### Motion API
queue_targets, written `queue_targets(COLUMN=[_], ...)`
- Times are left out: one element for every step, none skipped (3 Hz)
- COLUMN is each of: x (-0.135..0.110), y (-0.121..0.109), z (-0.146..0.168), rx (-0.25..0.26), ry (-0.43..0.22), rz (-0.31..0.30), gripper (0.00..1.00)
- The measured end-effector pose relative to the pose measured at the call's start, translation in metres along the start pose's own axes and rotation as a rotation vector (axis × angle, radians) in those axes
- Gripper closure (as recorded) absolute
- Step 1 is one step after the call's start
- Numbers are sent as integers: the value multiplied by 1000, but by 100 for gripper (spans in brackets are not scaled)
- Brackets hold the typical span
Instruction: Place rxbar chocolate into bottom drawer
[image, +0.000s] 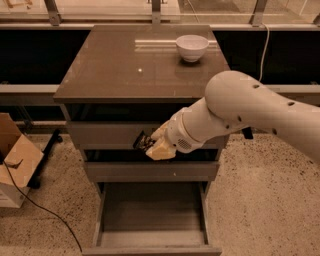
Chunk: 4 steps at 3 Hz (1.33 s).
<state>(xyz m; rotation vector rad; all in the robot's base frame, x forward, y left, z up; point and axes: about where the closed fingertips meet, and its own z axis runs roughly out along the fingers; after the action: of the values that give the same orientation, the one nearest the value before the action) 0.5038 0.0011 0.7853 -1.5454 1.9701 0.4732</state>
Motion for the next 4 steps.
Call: queue_targets(x=[30,63,101,101], y=[-10,-21,-25,-25], z=[17,38,62,62], rx=[-12,-46,-86,-86], ry=[-31,-61,-87,-87], rz=[38,90,165,165], gripper=[100,100,100,100])
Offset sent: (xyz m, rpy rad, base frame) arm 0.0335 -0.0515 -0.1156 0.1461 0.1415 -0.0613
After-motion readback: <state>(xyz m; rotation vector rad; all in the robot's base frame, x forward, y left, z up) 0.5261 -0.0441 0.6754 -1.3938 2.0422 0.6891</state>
